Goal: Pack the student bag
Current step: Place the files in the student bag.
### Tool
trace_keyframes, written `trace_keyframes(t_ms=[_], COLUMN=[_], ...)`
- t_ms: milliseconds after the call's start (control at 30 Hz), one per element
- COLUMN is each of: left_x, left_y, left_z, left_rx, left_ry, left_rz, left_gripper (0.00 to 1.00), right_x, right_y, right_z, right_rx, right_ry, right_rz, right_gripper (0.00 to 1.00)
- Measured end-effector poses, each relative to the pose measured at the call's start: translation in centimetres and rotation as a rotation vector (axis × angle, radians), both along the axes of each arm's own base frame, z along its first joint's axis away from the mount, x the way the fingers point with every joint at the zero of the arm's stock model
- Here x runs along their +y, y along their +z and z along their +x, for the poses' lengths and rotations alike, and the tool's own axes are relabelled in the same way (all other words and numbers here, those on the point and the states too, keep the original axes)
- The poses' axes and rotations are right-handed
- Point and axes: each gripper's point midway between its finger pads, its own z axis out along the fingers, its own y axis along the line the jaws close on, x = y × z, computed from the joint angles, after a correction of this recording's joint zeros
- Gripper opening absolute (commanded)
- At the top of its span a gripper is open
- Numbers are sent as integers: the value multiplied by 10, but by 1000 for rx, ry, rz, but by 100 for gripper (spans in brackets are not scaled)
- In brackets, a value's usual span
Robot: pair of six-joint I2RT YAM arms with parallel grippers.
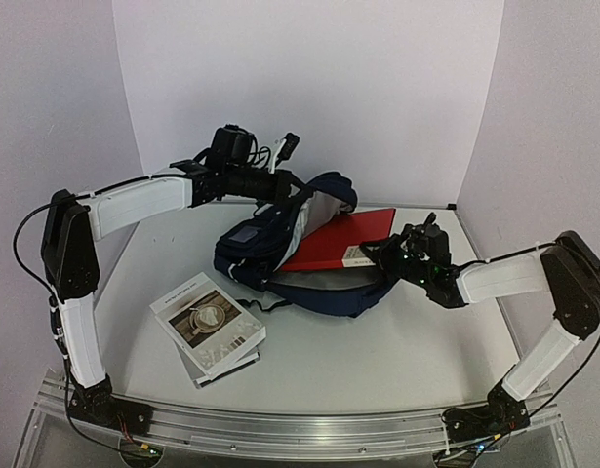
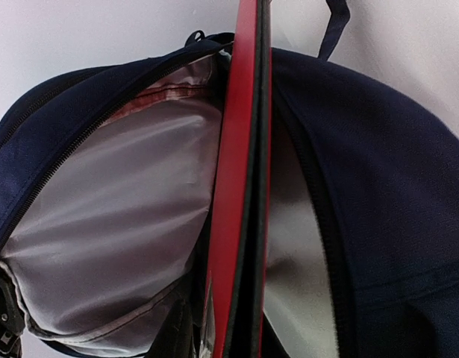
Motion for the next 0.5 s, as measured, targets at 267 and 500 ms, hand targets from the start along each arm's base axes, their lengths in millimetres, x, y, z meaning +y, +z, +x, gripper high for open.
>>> trace_keyframes(t_ms=[267, 500], left_x=[-11, -19], left_y=[-2, -16], left_z=[3, 9], left_rx=[14, 56], left_ry=[-6, 7], left_rz=[-26, -33], left_gripper=[0, 0], right_x=[51, 73], right_y=[-13, -38], right_z=[30, 48], right_rx=[-9, 6], right_ry=[-5, -1], right_rz=[19, 25], right_gripper=[14, 39])
